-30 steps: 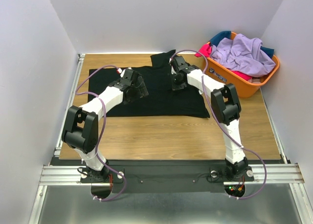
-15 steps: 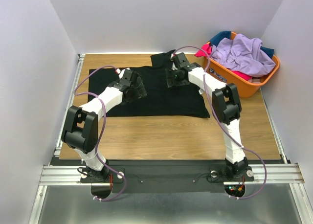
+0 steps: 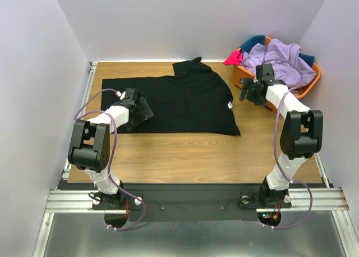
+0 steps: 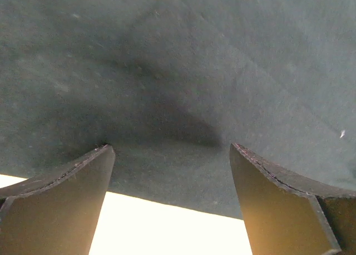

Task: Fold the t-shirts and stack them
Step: Fold the tshirt

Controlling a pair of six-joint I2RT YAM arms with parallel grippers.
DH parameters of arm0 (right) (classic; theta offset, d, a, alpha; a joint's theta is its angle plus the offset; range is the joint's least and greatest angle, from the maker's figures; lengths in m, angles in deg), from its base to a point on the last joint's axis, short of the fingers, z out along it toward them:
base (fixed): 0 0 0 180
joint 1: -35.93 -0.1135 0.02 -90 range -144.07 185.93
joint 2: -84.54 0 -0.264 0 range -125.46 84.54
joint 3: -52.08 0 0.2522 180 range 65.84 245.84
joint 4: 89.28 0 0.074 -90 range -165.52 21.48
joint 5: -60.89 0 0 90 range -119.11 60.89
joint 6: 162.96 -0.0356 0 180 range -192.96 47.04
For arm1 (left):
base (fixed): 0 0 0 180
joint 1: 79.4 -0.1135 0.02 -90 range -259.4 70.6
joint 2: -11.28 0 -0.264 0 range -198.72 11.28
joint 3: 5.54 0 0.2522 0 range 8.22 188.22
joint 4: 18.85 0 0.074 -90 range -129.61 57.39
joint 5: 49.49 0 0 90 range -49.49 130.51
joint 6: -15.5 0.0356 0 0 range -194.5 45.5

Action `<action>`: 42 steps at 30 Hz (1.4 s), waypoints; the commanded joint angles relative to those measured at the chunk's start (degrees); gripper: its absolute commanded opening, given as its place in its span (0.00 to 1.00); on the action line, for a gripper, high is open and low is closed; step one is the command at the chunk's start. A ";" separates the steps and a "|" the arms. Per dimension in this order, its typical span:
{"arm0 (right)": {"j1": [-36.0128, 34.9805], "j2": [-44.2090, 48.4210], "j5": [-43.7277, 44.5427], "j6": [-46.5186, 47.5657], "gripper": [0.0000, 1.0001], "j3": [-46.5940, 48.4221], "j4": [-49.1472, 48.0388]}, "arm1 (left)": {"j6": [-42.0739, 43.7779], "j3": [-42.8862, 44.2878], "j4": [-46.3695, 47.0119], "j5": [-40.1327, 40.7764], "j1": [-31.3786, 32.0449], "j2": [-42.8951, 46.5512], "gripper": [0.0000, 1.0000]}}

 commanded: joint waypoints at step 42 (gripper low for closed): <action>-6.48 -10.09 -2.10 1.29 0.70 2.02 -9.08 | 4.79 23.25 -9.66 3.15 10.16 -9.76 0.97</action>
